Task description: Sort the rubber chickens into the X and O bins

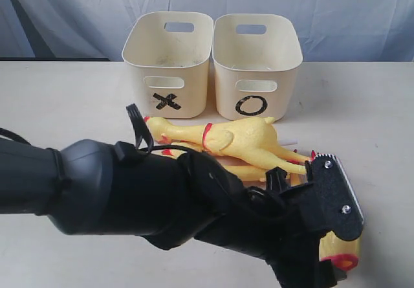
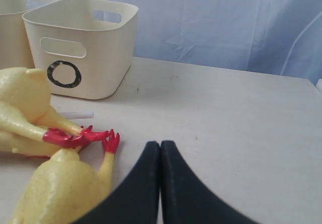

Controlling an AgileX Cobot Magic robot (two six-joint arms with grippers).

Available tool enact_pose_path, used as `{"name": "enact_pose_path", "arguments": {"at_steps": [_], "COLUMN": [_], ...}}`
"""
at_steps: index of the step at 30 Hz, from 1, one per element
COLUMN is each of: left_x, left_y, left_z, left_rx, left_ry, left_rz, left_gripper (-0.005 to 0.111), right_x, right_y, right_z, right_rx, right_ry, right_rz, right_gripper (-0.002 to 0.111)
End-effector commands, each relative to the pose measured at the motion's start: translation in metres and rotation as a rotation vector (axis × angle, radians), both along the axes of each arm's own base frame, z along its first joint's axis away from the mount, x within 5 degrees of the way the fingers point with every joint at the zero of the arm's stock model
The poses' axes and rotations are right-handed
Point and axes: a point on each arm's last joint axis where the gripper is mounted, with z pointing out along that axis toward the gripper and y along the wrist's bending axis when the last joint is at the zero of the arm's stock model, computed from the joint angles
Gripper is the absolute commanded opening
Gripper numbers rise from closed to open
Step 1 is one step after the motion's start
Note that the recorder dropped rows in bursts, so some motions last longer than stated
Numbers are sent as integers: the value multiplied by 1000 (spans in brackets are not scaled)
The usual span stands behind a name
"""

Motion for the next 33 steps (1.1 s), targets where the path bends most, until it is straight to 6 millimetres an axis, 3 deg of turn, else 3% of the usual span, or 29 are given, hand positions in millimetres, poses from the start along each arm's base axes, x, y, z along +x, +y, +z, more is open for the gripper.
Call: {"name": "enact_pose_path", "arguments": {"at_steps": [1, 5, 11, 21, 33], "left_x": [-15, -21, -19, -19, -13], "left_y": [-15, -26, -29, -34, -42], "left_z": [4, -3, -12, -34, -28], "left_rx": [-25, -1, 42, 96, 78], "left_ry": [0, -83, -208, -250, -327], "left_rz": [-18, 23, 120, 88, 89], "left_gripper": [55, 55, 55, 55, 55], "right_x": [0, 0, 0, 0, 0], "right_y": [0, 0, 0, 0, 0], "right_z": [1, 1, 1, 1, 1], "right_rx": [-2, -2, -2, -2, -2], "right_ry": [-17, -17, -17, -17, -17], "right_rz": [-5, -5, -5, -5, -5], "right_gripper": [-1, -1, -1, -1, -1]}}
